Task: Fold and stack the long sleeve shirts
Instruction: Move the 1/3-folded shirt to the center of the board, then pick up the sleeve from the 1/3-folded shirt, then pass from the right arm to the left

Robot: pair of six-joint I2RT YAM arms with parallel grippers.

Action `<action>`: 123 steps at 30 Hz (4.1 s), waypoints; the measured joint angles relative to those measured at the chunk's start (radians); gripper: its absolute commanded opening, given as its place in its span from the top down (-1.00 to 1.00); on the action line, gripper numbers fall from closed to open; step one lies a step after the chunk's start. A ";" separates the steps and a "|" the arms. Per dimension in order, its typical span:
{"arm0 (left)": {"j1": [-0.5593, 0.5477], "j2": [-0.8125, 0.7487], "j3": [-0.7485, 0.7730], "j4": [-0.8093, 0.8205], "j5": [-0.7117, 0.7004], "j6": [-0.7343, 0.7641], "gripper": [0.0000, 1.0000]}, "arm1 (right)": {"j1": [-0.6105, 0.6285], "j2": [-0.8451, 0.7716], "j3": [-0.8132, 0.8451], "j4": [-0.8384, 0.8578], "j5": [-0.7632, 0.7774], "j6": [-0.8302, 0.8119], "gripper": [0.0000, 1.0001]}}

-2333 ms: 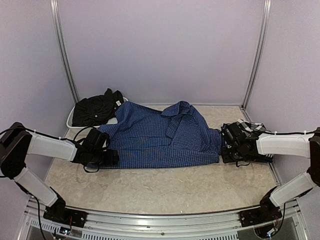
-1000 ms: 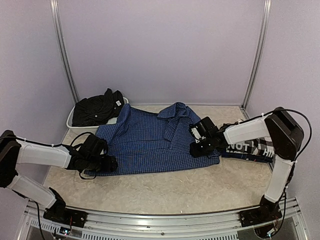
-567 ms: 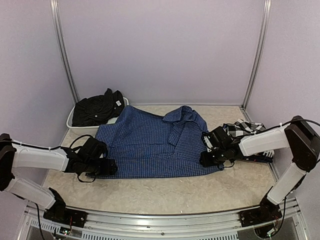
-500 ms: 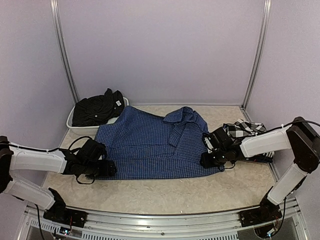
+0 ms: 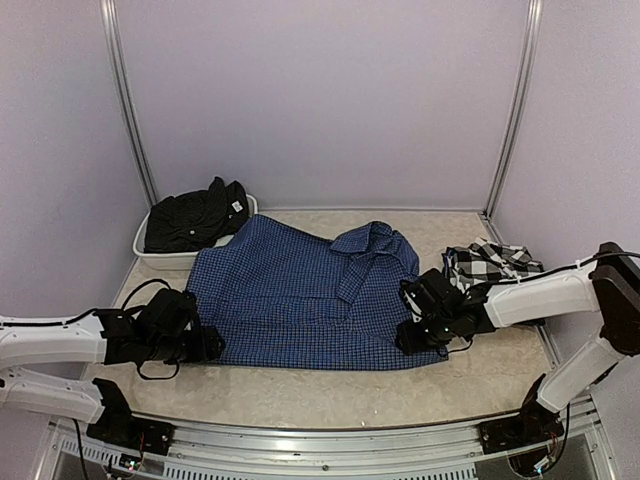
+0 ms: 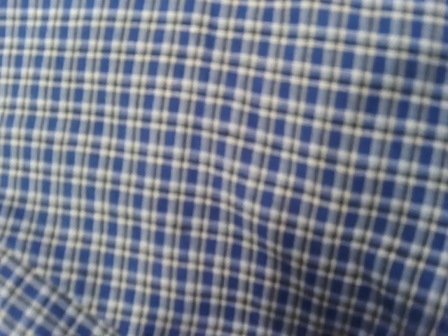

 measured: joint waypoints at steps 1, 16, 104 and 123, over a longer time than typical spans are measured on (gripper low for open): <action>0.000 -0.008 0.011 -0.008 -0.006 0.003 -0.67 | 0.001 -0.003 0.011 -0.025 0.008 -0.004 -0.20; -0.002 -0.064 0.217 0.019 -0.085 0.144 -0.98 | -0.095 0.181 0.612 -0.171 0.137 -0.375 -0.67; -0.105 1.013 0.611 1.072 0.674 -0.311 -0.80 | -0.208 -0.031 0.081 0.275 -0.240 -0.086 1.00; -0.107 1.128 0.687 1.091 0.671 -0.409 -0.87 | -0.208 -0.043 0.107 0.273 -0.315 0.054 1.00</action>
